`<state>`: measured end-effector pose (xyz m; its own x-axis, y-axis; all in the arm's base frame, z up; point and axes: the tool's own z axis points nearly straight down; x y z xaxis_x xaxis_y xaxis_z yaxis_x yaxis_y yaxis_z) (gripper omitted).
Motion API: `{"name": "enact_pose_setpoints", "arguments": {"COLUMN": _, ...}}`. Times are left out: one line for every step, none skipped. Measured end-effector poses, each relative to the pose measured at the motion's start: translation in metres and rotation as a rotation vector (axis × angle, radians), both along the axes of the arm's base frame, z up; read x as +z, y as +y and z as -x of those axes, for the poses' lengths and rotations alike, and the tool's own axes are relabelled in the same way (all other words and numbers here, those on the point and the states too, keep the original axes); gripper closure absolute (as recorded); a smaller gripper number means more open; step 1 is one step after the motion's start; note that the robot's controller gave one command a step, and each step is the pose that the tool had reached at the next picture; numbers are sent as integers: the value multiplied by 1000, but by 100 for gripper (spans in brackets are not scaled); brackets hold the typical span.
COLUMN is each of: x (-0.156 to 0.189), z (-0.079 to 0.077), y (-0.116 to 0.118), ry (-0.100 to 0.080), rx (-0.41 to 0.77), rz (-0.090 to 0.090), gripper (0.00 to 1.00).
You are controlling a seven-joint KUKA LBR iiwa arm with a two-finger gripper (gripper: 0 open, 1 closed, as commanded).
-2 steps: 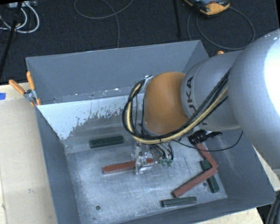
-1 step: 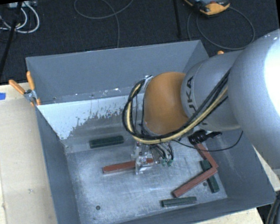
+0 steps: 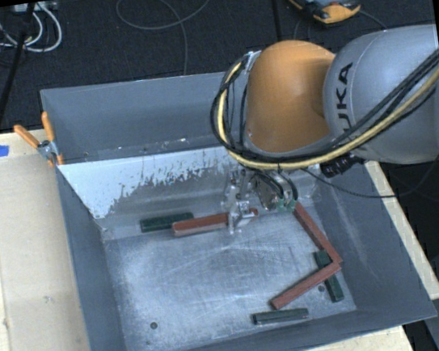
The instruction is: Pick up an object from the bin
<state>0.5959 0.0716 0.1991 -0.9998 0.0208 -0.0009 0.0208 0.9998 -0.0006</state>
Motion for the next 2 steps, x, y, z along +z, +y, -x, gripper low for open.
{"name": "enact_pose_setpoints", "arguments": {"x": 0, "z": 0, "y": 0, "ry": 0, "rx": 1, "rz": 0, "gripper": 100}}
{"name": "enact_pose_setpoints", "arguments": {"x": 34, "z": 4, "y": -14, "ry": 4, "rx": 104, "rz": -1, "gripper": 100}}
